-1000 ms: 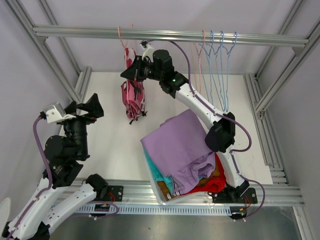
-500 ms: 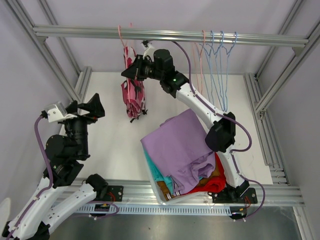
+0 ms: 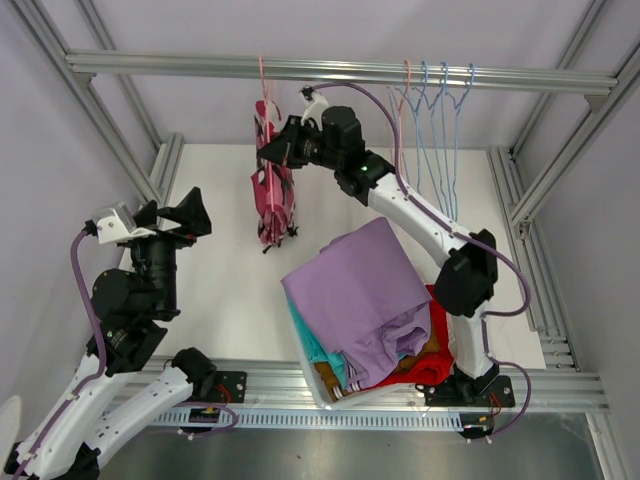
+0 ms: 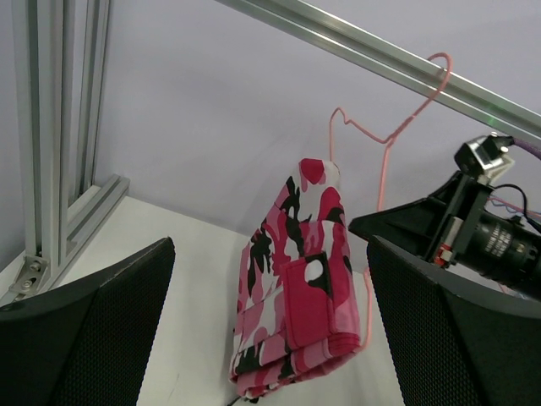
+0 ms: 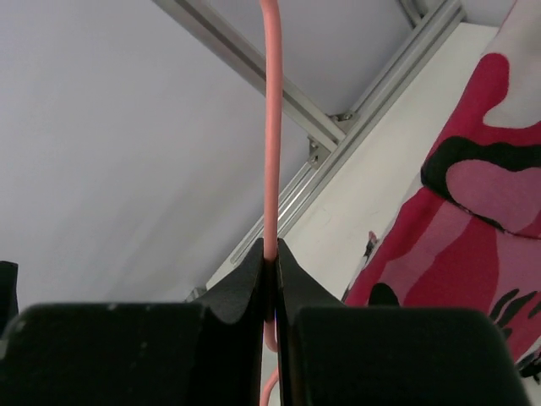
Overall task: Remove the trousers from the hanger
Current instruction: Pick up the hanger from the clothesline.
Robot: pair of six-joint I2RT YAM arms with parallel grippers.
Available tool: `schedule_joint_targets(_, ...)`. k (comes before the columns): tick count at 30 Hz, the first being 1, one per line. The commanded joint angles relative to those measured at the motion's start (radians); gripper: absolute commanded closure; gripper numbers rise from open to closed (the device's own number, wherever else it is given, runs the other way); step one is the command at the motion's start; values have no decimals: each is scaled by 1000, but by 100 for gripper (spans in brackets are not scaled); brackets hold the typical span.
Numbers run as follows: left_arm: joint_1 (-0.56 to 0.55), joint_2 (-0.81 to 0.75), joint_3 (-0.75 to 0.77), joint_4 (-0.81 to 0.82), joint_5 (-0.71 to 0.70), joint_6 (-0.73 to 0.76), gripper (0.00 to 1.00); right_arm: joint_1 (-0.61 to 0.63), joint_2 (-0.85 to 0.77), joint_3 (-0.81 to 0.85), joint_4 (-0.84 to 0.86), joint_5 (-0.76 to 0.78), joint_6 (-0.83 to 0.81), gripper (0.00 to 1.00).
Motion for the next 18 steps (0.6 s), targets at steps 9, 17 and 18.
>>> schedule_joint_targets(9,6,1,12,5,19,-15,0,39,-195,-47,377,115,-119,100)
schedule_joint_targets(17,4,1,9,5,28,-10,1,57,-147,79,291,150,-153,100)
schedule_joint_targets(18,4,2,11,5,31,-9,1,60,-151,80,285,160,-153,100)
